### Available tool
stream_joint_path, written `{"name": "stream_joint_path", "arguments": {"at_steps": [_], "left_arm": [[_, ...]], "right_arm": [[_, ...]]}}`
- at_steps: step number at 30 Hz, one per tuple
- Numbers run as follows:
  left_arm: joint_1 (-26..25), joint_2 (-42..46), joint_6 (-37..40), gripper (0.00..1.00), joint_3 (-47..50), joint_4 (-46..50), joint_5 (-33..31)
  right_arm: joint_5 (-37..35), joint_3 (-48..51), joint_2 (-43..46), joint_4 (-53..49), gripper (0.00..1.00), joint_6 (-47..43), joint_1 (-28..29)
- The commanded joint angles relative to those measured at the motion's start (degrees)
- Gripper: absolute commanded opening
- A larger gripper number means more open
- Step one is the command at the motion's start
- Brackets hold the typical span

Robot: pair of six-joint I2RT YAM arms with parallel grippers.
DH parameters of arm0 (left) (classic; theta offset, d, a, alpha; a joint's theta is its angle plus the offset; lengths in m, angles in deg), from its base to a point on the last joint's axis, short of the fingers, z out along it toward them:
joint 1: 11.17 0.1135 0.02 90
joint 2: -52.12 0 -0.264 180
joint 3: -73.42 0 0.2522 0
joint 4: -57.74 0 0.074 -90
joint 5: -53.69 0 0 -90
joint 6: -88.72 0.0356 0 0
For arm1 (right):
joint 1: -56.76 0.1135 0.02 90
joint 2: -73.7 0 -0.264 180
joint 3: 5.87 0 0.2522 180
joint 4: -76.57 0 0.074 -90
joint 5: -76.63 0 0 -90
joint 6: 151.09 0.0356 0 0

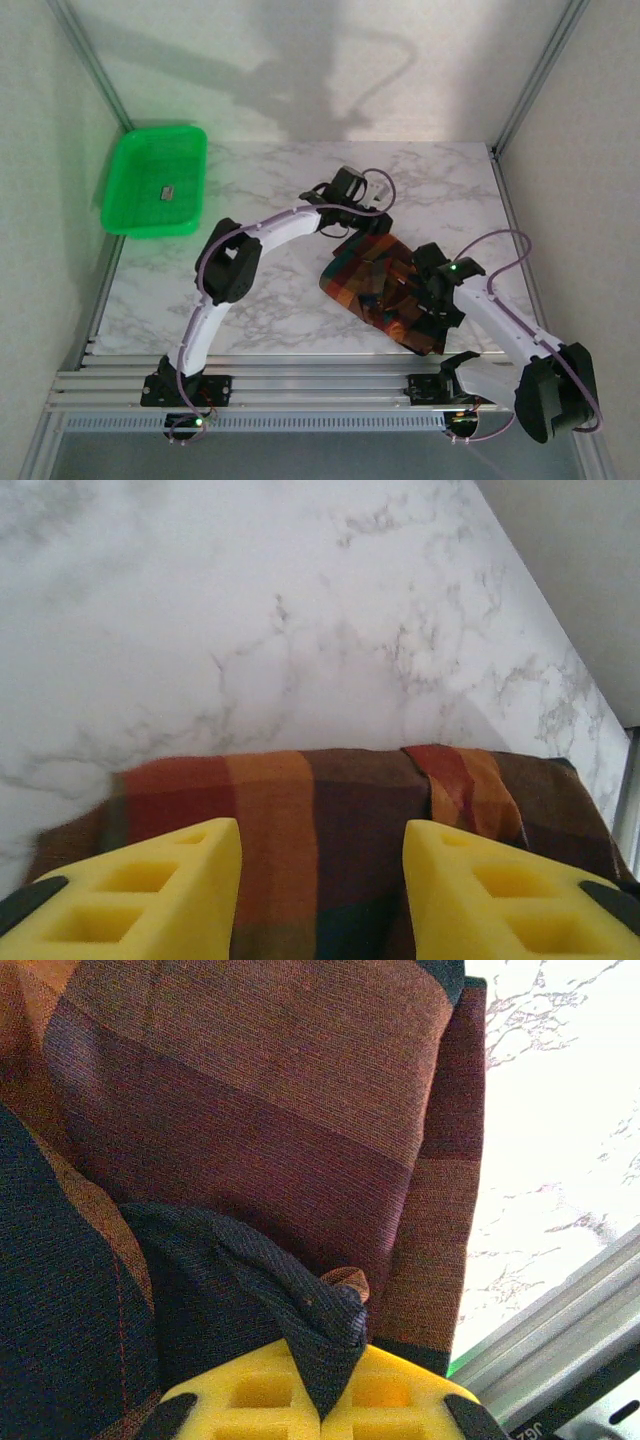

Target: Fold and stack the long sleeve shirts

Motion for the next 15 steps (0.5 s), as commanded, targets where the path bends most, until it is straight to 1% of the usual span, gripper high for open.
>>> {"name": "stream_joint_path", "arguments": {"at_steps": [1,4,7,11,15], "left_arm": [[0.21,-3.05,-0.54,0.39,0.58,6.11,-1.24],[1.44,-3.32,-1.9,0.36,4.18,5.29,-4.54],[4.82,-1.8,-3.82,0.34,10.74,2.74,-6.88],[9.84,4.54,-3.47,0.34,22.19,-0.06,-10.81],[13.0,13.14,-3.39,0.35,33.28,-3.65,-9.61]], "right_arm": [[-3.0,-2.26,-0.32,0.28,0.0,-0.09,-0.33],[-2.01,-2.92,-0.7,1.87,0.0,-1.1,-0.33],[-1.12,-3.68,-2.16,3.32,0.0,-2.21,-0.32],[0.91,-4.29,-5.25,5.81,0.0,-3.86,-0.21],[2.7,-4.39,-8.27,8.47,0.0,-3.99,0.46]]}}
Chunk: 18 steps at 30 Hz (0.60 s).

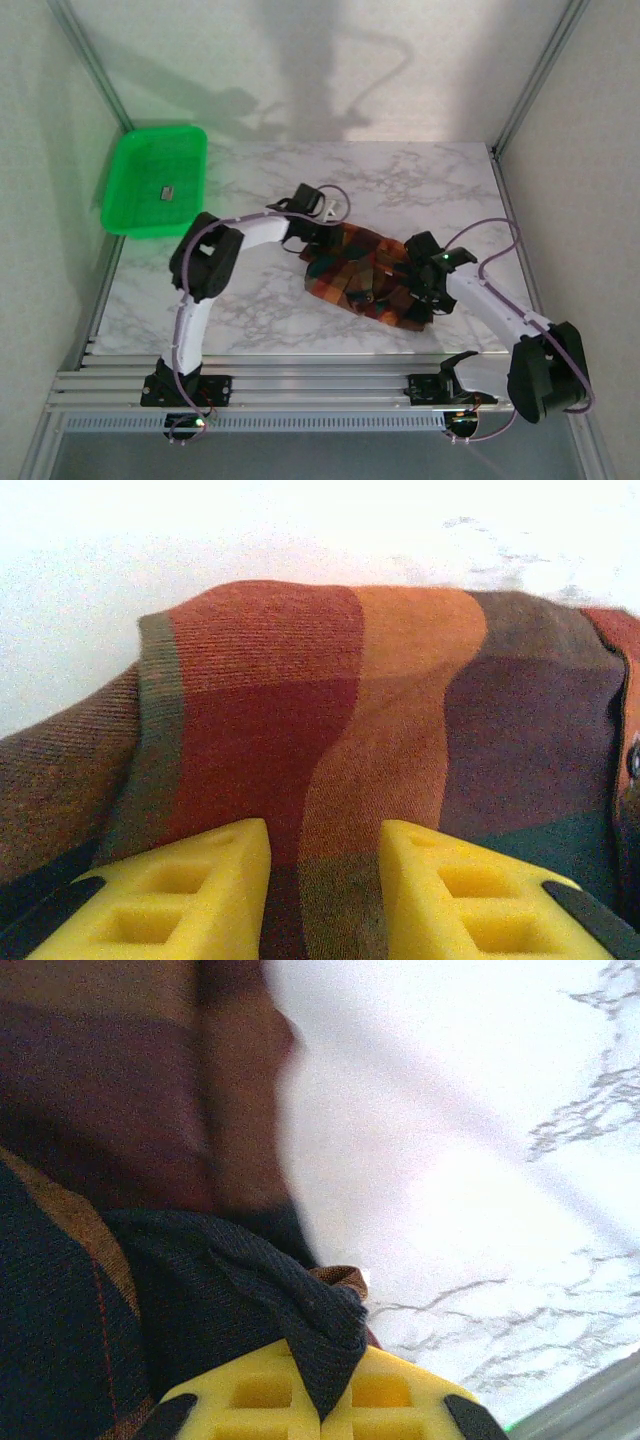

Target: Fold and stack the long sleeve shirts

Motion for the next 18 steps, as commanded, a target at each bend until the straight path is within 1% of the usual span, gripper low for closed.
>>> {"name": "stream_joint_path", "arguments": {"at_steps": [1,2,3,4,5,7,8,11,13,16,18], "left_arm": [[2.73,5.59,-0.64,0.35,8.82,1.21,-4.05],[3.17,7.45,-0.92,0.36,10.63,0.77,-3.78],[3.51,8.89,-1.36,0.39,11.83,0.31,-3.39],[3.86,10.62,-2.25,0.45,12.91,-0.8,-2.02],[4.07,12.48,-3.48,0.55,13.83,-2.63,-0.34],[3.92,14.95,-5.42,0.67,13.57,-5.18,2.19],[3.83,15.6,-5.97,0.7,12.23,-4.99,2.42],[4.13,17.15,-6.89,0.74,7.09,-0.89,2.23],[4.74,19.46,-7.81,0.76,5.79,2.54,1.11],[5.84,23.24,-7.42,0.78,7.12,9.36,-0.1],[6.34,25.19,-4.94,0.75,9.53,14.29,-2.12]], "right_arm": [[1.39,-0.93,-2.43,1.99,0.0,-0.77,0.67],[1.52,-0.88,-3.33,2.45,0.0,-0.84,0.96],[1.84,-0.85,-4.09,3.08,0.0,-1.05,1.01],[2.57,-0.89,-4.93,4.16,0.0,-1.68,1.09],[3.24,-1.12,-5.54,5.61,0.0,-2.55,1.33],[3.72,-2.15,-6.37,7.93,0.0,-3.95,1.95],[3.81,-3.02,-6.91,8.9,0.0,-4.87,2.17],[3.89,-6.59,-8.72,8.94,0.0,-7.4,2.35],[4.37,-8.43,-9.82,8.73,0.0,-9.0,2.42],[5.05,-9.81,-11.42,8.34,0.0,-10.65,2.48],[5.21,-10.09,-12.14,8.03,0.0,-11.03,2.49]]}}
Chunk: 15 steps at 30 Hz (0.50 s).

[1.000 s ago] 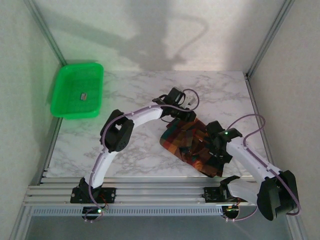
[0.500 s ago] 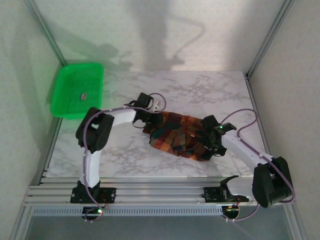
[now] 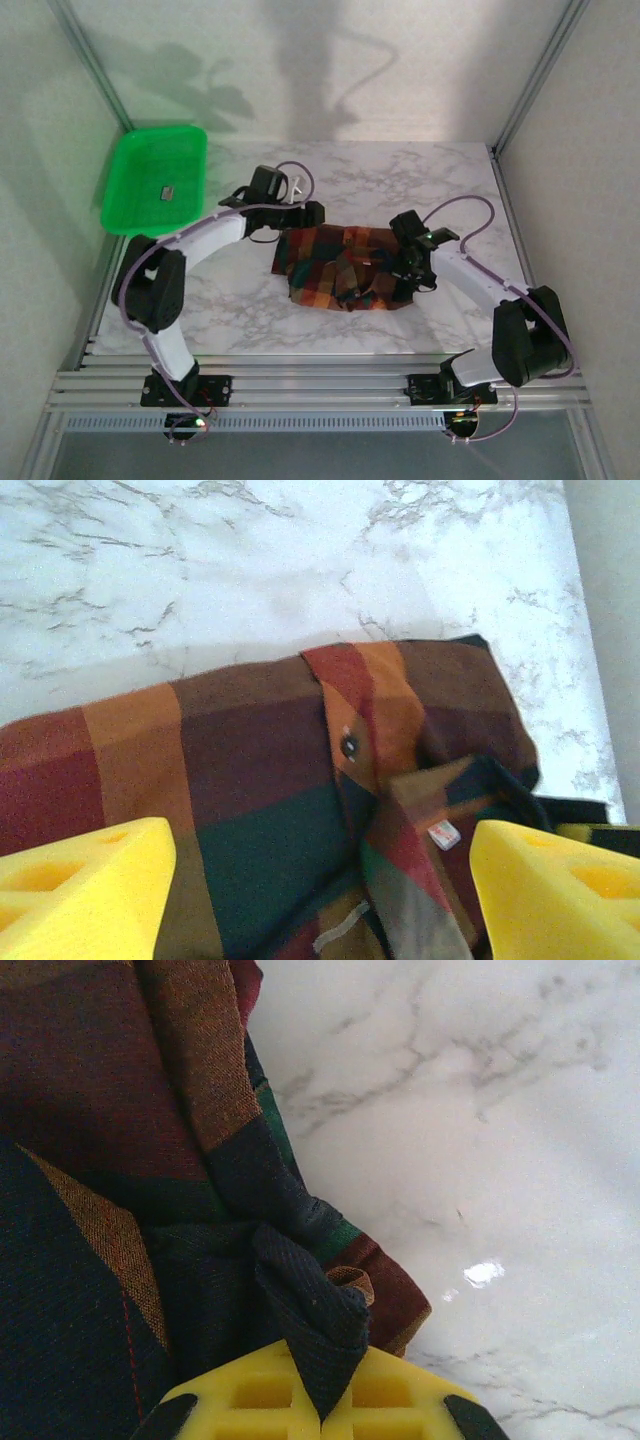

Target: Fold and stack the long sleeve shirts

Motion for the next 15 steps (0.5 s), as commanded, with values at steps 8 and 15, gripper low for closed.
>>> {"name": "stream_joint_path", "arguments": {"at_steps": [8,15], "left_arm": [[2.1,6.18,5.83,0.65,11.09,13.46,-2.54],[1.71,4.65,2.95,0.61,13.52,10.2,2.49]], "right_arm": [[1.92,-0.77,-1.65,-0.41,0.0,-2.88,0.53],[2.27,-0.91,-1.88,-0.22,0.0,-3.06,0.67]]}}
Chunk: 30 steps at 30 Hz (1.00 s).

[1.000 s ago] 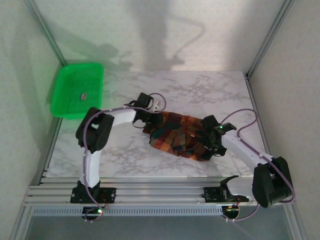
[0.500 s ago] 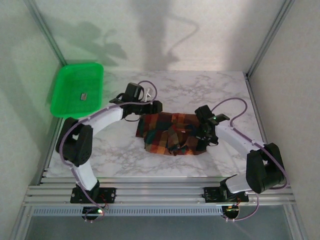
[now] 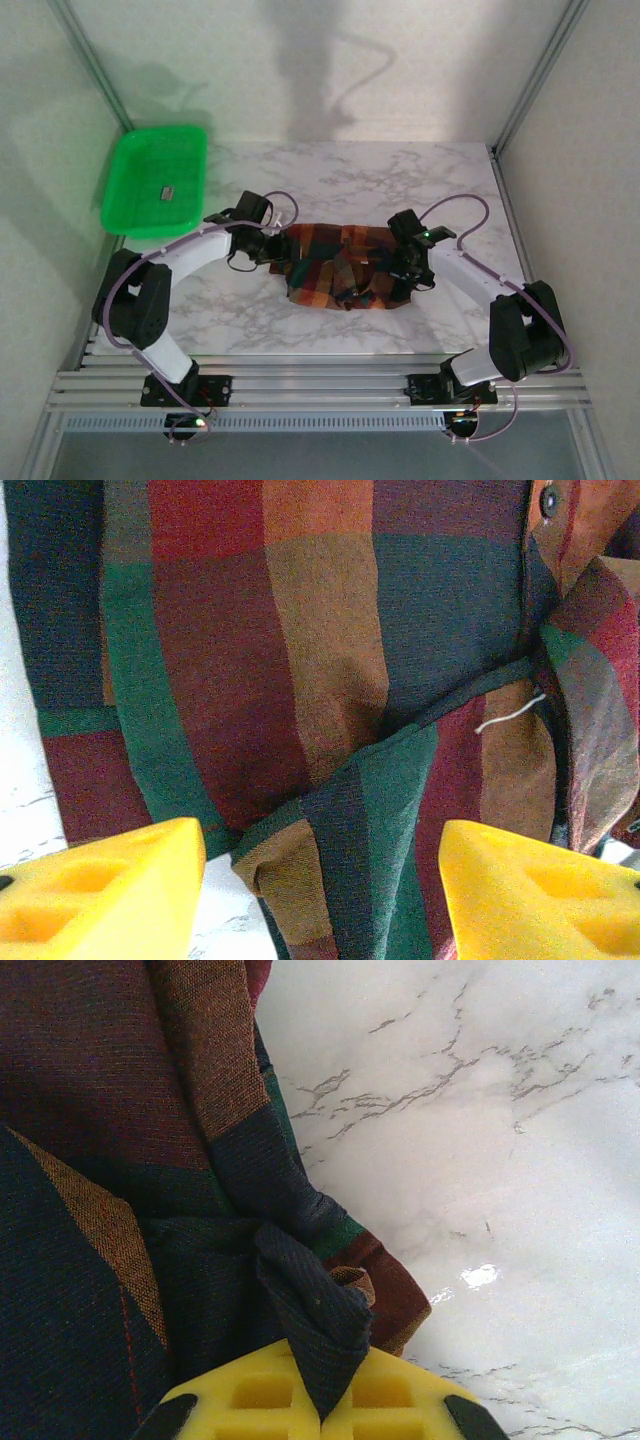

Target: Fold and stack the long sleeve shirts

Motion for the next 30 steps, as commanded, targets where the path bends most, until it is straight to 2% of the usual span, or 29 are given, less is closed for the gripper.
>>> {"name": "stream_joint_path", "arguments": {"at_steps": [1,11,15,19,24,30], "left_arm": [[-0.32,-1.2,-1.13,0.61,1.44,-1.75,3.47],[-2.28,-4.08,-3.31,0.59,1.53,-1.86,3.45],[-3.39,-5.47,-4.24,0.55,1.25,-3.32,3.89],[-4.5,-7.08,-3.99,0.4,0.25,-2.5,3.78],[-4.34,-6.14,-1.9,0.12,-2.24,0.57,2.91],[-4.34,0.17,-0.73,0.09,-6.38,3.46,3.49]], "right_arm": [[1.11,-0.71,-0.64,-0.63,0.0,-1.12,0.61],[1.21,-0.47,-0.46,-0.68,0.0,-0.91,0.9],[1.43,-0.45,-0.64,-0.45,0.0,-0.84,1.03],[1.52,-0.93,-0.41,-0.45,0.0,-0.96,1.09],[1.7,-2.14,0.68,-1.17,0.0,-1.12,1.11],[1.54,-5.54,5.33,-4.06,0.0,-2.17,1.1]]}}
